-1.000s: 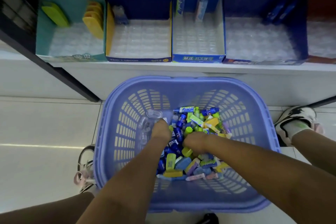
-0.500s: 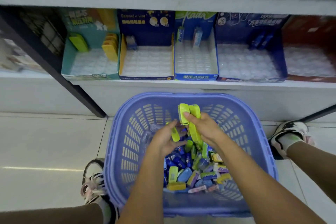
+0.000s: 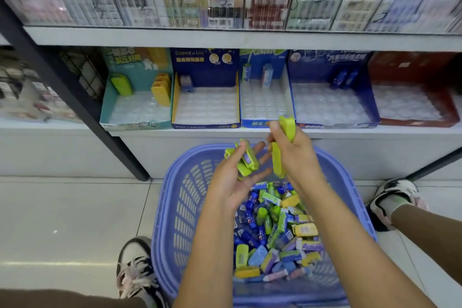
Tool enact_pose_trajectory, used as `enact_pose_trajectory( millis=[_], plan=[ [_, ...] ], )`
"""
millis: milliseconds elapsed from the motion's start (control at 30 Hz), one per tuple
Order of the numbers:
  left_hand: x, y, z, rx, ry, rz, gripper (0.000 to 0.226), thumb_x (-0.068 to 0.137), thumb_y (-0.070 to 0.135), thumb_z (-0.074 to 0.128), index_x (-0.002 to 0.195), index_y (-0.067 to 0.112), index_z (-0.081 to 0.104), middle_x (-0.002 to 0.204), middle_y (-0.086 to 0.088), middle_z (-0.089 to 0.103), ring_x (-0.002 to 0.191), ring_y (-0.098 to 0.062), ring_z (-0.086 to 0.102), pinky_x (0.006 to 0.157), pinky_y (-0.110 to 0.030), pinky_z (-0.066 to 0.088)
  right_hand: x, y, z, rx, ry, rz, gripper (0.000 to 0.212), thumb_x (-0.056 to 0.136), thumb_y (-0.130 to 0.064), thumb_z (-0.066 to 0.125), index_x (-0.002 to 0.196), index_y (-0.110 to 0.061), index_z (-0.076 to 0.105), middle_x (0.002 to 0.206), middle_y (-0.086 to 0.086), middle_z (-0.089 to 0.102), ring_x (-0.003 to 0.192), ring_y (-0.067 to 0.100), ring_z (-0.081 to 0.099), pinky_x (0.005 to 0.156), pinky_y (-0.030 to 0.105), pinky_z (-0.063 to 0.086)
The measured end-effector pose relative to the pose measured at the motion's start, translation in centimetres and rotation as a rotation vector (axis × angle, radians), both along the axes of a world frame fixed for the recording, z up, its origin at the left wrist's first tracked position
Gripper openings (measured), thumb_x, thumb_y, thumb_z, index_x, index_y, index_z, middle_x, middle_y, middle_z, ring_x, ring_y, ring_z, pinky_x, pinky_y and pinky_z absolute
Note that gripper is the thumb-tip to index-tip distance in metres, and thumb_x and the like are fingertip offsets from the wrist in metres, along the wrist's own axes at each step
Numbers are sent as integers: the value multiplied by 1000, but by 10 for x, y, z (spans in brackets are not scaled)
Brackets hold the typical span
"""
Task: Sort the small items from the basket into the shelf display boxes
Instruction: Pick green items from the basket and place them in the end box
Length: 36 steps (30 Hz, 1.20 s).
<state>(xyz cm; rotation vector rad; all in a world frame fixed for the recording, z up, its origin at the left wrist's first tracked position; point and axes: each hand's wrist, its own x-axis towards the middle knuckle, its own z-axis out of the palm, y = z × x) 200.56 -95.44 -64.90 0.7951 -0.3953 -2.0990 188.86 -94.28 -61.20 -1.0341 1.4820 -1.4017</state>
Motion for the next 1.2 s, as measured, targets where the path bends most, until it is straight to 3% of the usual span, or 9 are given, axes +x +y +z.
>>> enact_pose_trajectory(
  millis=[100,233,367,500,667,800,1000,1133,1200],
  plan=[
    [2,1,12,-9,86,-77,25,90,24,56,104,5,63,106,-20,70,95,-34,69,73,-51,57,12,-13,13,10,-102,-36,31,94,-37,51,97,-8,62,65,-8,60,56,7,58,54,23,49],
    [8,1,25,-133,-30,-66,27,73,20,70,96,7,71,97,-14,72,87,-24,71,69,-38,58,30,-24,17,-43,146,-1,29,96,-38,46,94,-17,66,77,-10,65,72,-1,60,72,19,47],
    [26,-10,38,-150,-138,58,31,68,18,72,97,6,70,89,-10,74,81,-18,72,64,-28,57,32,-38,24,-83,316,73,31,99,-34,39,102,-24,68,97,1,55,78,-9,52,70,4,36],
    [60,-28,52,-162,-210,221,16,82,15,66,96,7,64,85,-9,73,74,-18,71,61,-25,57,35,-58,36,4,252,216,31,95,-36,50,102,-11,68,82,1,58,73,7,53,77,30,46],
    [115,-37,53,-177,-217,425,22,87,13,60,104,0,62,91,-10,71,81,-18,71,67,-25,57,63,-89,51,-159,185,324,31,81,-9,71,104,-24,56,72,-6,62,65,9,63,61,20,52],
    [142,-41,48,-133,-162,544,14,91,10,57,101,0,60,90,-10,70,79,-18,70,67,-26,57,113,-133,59,-231,445,360,31,86,-10,65,117,-14,58,96,13,68,84,30,67,80,42,54],
    [168,-46,38,-140,-151,629,22,91,10,57,110,0,57,90,-10,67,77,-17,66,71,-27,57,181,-201,55,-293,961,404,36,87,-17,63,122,-9,57,120,11,61,110,27,55,84,23,38],
    [177,-47,33,-107,-140,644,15,89,10,59,102,5,63,95,-11,70,82,-19,68,70,-27,56,199,-227,41,-255,1167,411,24,89,-16,58,112,-9,58,108,11,63,100,28,58,75,24,37],
    [179,-47,31,-96,-132,645,14,88,10,61,101,7,64,97,-11,71,84,-20,68,70,-27,56,204,-235,35,-232,1095,438,21,89,-10,58,109,-6,59,106,10,62,92,22,59,65,11,34]
  ],
)
